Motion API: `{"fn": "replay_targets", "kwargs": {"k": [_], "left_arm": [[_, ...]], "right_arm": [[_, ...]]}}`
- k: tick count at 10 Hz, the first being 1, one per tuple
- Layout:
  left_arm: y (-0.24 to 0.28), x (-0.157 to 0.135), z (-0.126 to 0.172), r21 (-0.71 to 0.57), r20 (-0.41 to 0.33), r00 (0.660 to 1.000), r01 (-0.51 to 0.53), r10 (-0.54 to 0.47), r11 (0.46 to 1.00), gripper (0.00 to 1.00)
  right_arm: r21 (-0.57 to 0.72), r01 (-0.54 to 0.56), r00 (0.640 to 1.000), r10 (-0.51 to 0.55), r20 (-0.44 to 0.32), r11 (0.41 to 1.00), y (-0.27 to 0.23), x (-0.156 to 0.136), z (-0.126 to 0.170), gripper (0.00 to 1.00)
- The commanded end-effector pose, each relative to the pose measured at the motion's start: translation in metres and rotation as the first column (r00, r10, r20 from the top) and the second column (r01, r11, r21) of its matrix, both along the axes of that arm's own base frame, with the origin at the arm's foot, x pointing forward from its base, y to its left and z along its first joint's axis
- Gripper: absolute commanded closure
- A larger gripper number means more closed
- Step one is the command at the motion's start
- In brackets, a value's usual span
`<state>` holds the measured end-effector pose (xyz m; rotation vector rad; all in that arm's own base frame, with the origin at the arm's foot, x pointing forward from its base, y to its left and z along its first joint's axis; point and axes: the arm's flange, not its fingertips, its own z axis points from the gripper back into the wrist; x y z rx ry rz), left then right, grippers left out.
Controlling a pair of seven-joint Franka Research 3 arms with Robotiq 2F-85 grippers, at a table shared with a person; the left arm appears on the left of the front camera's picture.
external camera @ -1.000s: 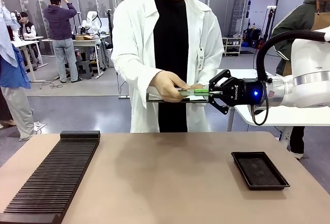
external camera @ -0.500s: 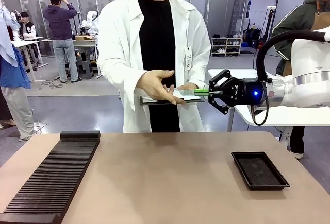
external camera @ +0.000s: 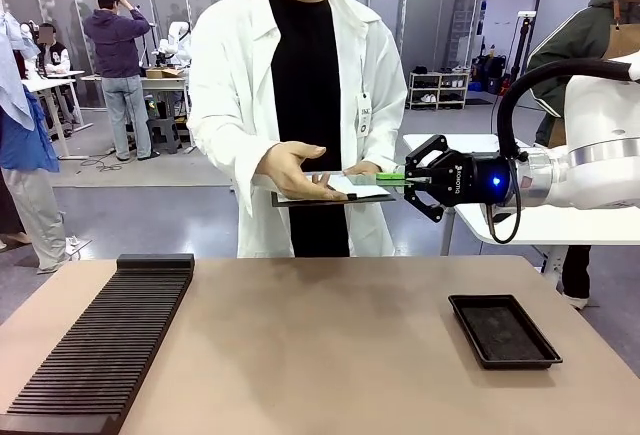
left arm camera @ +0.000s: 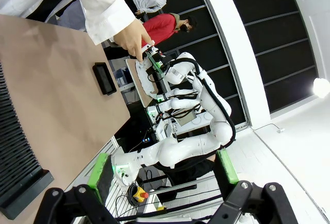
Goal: Inspect the PCB.
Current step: Place the Blank PCB in the ESD tray.
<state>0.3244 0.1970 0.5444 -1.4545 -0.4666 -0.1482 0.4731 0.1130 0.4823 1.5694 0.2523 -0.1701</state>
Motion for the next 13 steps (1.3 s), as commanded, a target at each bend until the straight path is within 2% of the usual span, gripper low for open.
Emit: {"fn": "replay_targets", "kwargs": {"k": [1,3,6,7,9,11,13], "left_arm": [[0.001,-0.001,0.000,-0.007,0.015,1.000,0.015,-0.015,1.000,0.00],[0.001,-0.001,0.000,-0.007,0.015,1.000,0.015,-0.015,1.000,0.00],[0.001,-0.001,0.000,-0.007,0.015,1.000,0.015,-0.015,1.000,0.00],[0.001,-0.001,0.000,-0.007,0.015,1.000,0.015,-0.015,1.000,0.00],[0.001,-0.001,0.000,-0.007,0.015,1.000,0.015,-0.015,1.000,0.00],[0.001,-0.001,0.000,-0.007,0.015,1.000,0.015,-0.015,1.000,0.00],[0.001,-0.001,0.000,-0.007,0.015,1.000,0.015,-0.015,1.000,0.00]], "right_arm": [[0.000,0.000,1.000,0.000,0.000,1.000,0.000,0.000,0.000,0.97],[-0.128,-0.021,0.982,0.045,0.184,0.991,-0.024,-0.029,0.031,0.97],[-0.336,-0.008,0.934,0.127,0.333,0.942,-0.074,-0.073,0.042,0.97],[-0.432,0.010,0.925,0.155,0.346,0.902,-0.092,-0.083,0.041,0.97],[-0.517,0.032,0.911,0.188,0.367,0.856,-0.123,-0.082,0.022,0.97],[-0.516,0.023,0.915,0.190,0.356,0.856,-0.153,-0.068,-0.010,0.97],[-0.509,0.036,0.904,0.189,0.383,0.860,-0.175,-0.048,-0.041,0.97]]}}
